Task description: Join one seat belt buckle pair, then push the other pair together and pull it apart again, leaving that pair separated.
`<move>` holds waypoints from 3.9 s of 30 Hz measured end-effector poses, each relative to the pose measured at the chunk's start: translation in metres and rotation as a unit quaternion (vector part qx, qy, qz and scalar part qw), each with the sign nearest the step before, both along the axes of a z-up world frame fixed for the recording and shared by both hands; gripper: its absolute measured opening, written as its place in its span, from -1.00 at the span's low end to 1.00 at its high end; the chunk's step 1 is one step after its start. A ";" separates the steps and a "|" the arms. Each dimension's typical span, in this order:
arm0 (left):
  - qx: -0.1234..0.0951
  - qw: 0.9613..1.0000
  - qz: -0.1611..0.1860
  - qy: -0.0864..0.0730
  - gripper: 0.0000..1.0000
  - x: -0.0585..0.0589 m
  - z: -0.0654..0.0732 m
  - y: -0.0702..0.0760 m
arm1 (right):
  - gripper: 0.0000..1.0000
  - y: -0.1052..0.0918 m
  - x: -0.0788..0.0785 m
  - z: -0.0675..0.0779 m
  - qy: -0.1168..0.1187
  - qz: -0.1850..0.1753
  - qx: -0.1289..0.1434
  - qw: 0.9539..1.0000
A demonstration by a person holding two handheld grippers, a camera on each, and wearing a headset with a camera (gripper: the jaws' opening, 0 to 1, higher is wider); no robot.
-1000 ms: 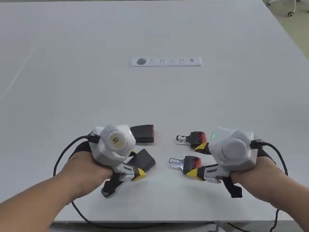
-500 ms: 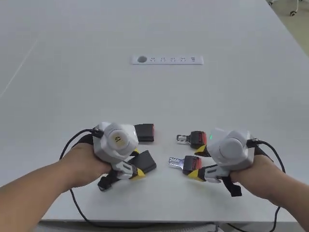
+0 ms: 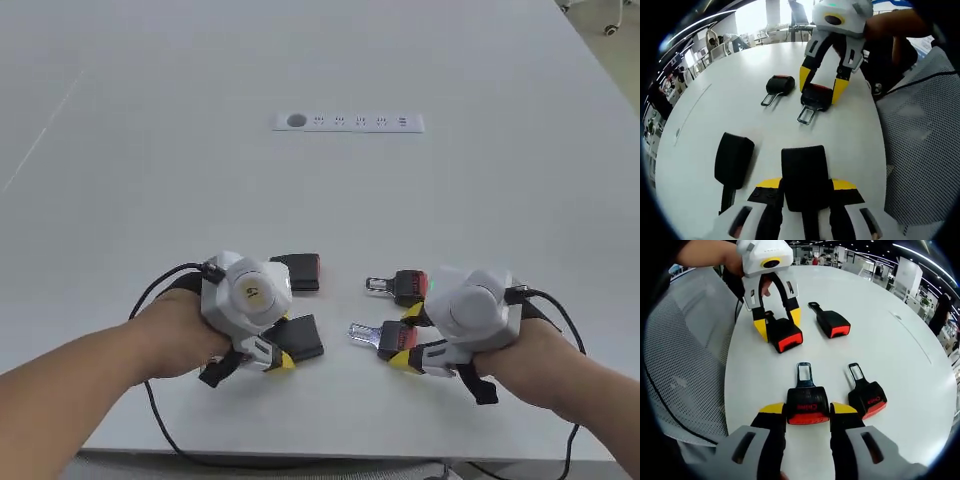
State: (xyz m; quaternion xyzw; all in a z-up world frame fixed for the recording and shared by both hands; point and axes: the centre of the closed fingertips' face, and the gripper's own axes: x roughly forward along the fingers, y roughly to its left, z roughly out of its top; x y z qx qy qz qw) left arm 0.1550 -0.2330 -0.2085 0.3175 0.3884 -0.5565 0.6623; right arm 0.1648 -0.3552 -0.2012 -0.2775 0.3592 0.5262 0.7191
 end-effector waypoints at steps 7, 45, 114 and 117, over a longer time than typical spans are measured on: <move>-0.003 1.000 -0.022 0.004 -0.29 -0.001 0.001 0.000 | -0.35 -0.001 -0.001 -0.001 0.004 0.036 -0.012 0.999; -0.008 0.999 -0.047 0.003 -0.29 -0.001 0.001 0.000 | -0.32 0.001 0.003 -0.010 -0.002 0.106 -0.047 0.993; -0.001 0.996 -0.089 -0.001 -0.31 -0.004 0.003 -0.004 | -0.39 0.057 -0.011 -0.006 -0.007 0.117 -0.018 0.993; -0.004 0.996 -0.090 -0.001 -0.32 -0.004 0.003 -0.004 | -0.40 0.058 -0.011 -0.007 -0.005 0.116 -0.017 0.993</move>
